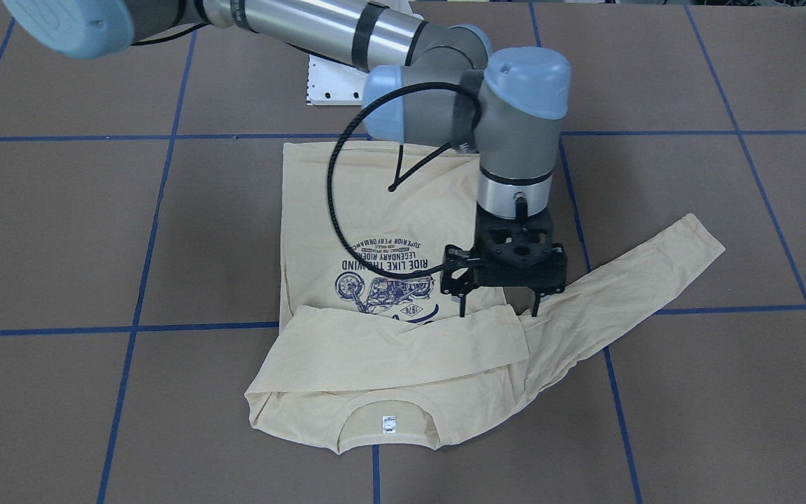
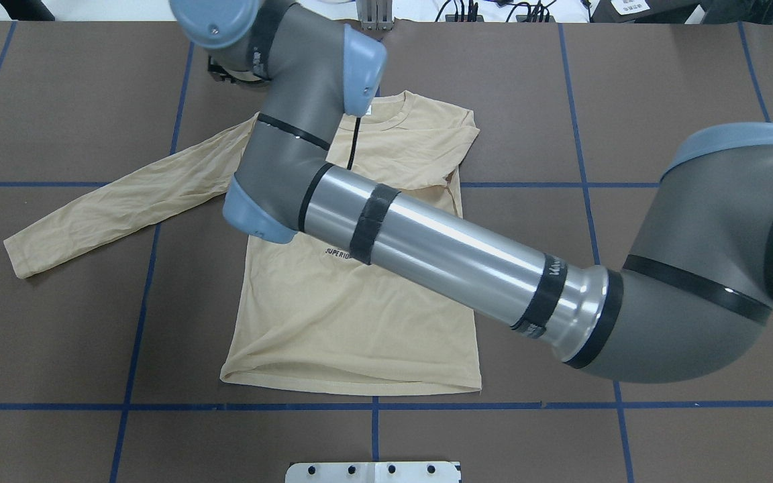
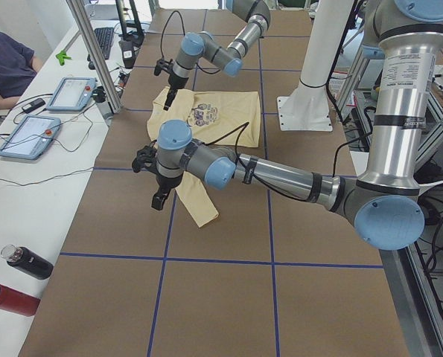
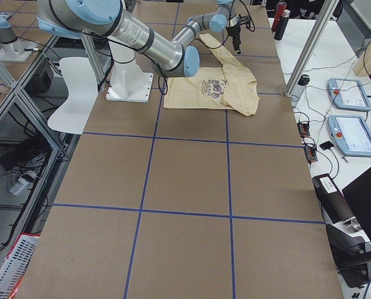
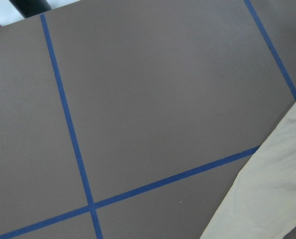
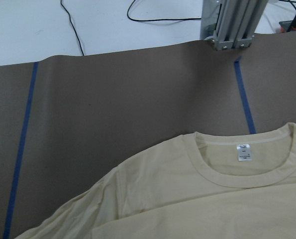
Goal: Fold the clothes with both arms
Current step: 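Release the sleeve on the shirt and withdraw the right arm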
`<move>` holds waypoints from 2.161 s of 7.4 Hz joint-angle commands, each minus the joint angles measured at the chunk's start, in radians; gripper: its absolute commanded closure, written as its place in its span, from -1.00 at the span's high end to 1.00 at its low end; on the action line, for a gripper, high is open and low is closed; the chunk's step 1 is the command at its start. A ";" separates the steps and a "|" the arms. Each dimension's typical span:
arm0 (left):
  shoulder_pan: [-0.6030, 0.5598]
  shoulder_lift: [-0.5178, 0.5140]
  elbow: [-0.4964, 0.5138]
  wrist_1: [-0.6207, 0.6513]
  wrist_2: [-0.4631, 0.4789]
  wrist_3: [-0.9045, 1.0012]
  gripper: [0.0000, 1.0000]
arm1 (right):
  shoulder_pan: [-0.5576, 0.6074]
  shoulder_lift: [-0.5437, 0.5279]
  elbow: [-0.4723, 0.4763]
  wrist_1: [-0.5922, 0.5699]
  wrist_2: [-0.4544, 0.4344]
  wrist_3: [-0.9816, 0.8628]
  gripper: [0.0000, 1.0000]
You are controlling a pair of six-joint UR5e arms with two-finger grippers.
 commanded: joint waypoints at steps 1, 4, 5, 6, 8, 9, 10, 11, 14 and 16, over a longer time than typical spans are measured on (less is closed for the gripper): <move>0.002 -0.017 -0.008 -0.065 -0.031 -0.087 1.00 | 0.140 -0.206 0.280 -0.080 0.174 -0.010 0.97; 0.005 -0.020 -0.001 -0.163 -0.038 -0.189 1.00 | 0.348 -0.498 0.517 0.094 0.401 0.077 0.96; 0.005 -0.020 -0.002 -0.163 -0.038 -0.189 1.00 | 0.413 -0.559 0.522 0.159 0.470 0.088 0.96; 0.005 -0.019 -0.007 -0.163 -0.038 -0.191 1.00 | 0.447 -0.590 0.525 0.176 0.513 0.072 0.97; 0.017 -0.010 -0.021 -0.160 -0.039 -0.184 1.00 | 0.504 -0.811 0.644 0.163 0.558 -0.160 0.98; 0.032 -0.007 -0.022 -0.158 -0.032 -0.194 1.00 | 0.527 -0.916 0.684 0.162 0.560 -0.300 0.98; 0.035 0.006 -0.024 -0.165 -0.030 -0.251 1.00 | 0.554 -1.026 0.720 0.162 0.564 -0.436 0.98; 0.087 0.010 -0.028 -0.210 -0.015 -0.323 1.00 | 0.595 -1.161 0.747 0.167 0.598 -0.643 0.99; 0.256 0.142 -0.038 -0.393 0.125 -0.497 1.00 | 0.770 -1.360 0.745 0.164 0.705 -0.988 0.99; 0.395 0.225 -0.001 -0.508 0.280 -0.673 1.00 | 0.769 -1.356 0.742 0.164 0.699 -0.985 0.99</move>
